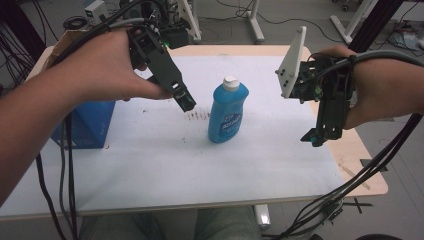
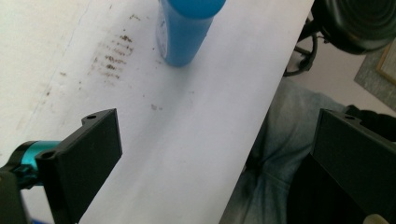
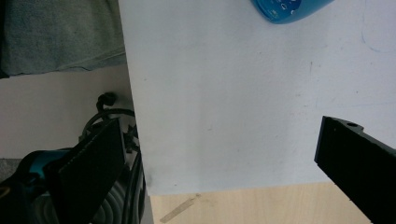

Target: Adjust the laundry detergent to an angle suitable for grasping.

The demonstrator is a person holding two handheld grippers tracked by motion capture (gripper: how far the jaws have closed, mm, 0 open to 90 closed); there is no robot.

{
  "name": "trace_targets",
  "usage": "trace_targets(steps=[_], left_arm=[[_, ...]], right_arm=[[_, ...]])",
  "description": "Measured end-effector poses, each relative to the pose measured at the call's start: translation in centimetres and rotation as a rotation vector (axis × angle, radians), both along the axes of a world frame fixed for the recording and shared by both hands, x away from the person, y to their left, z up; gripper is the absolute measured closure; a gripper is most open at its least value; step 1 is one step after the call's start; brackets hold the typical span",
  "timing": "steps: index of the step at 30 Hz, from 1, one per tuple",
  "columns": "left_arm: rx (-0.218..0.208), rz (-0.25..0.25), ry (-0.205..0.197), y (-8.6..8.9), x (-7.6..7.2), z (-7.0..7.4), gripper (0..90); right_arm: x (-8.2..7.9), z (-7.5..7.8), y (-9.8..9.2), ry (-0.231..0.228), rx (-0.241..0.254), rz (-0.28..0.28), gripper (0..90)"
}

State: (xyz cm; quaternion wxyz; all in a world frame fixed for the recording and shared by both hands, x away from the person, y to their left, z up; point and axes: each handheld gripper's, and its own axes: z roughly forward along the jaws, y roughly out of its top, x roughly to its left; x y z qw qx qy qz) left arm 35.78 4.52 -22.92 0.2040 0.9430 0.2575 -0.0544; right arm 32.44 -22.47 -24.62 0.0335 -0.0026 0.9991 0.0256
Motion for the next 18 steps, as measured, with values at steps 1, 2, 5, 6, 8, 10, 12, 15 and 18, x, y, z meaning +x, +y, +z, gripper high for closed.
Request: trace_targets(steps=[1, 2, 5, 6, 8, 10, 12, 15, 18], left_arm=[[-0.01, 0.003, 0.003, -0.2, 0.1, -0.2, 1.8], [-0.014, 0.003, 0.006, -0.4, 0.1, -0.4, 1.8], [-0.026, 0.007, 0.005, -1.0, 0.3, -0.9, 1.8], [-0.028, 0.008, 0.004, -1.2, 0.4, -1.0, 1.8], [-0.036, 0.014, -0.001, -1.7, 0.5, -1.3, 1.8], [-0.038, 0.017, -0.006, -2.2, 0.7, -1.5, 1.8], [-0.045, 0.019, -0.007, -2.6, 0.9, -1.7, 1.8], [-0.054, 0.024, -0.002, -3.4, 1.1, -2.1, 1.8], [-0.075, 0.027, -0.001, -4.0, 1.6, -2.5, 1.8]], right_arm=[[0.0, 0.0, 0.0, 0.001, 0.001, 0.0, 1.0], [0.0, 0.0, 0.0, -0.001, 0.0, -0.002, 1.0], [0.0, 0.0, -0.1, -0.001, 0.001, -0.002, 1.0], [0.0, 0.0, -0.1, -0.001, 0.0, 0.0, 1.0], [-0.1, 0.0, -0.2, 0.0, 0.002, -0.001, 1.0], [-0.1, -0.1, -0.3, -0.001, 0.0, -0.005, 1.0], [-0.1, -0.1, -0.4, 0.001, -0.001, -0.009, 1.0], [-0.1, -0.2, -0.6, 0.001, 0.001, -0.014, 1.0], [-0.2, -0.3, -0.9, 0.002, 0.0, -0.023, 1.0]])
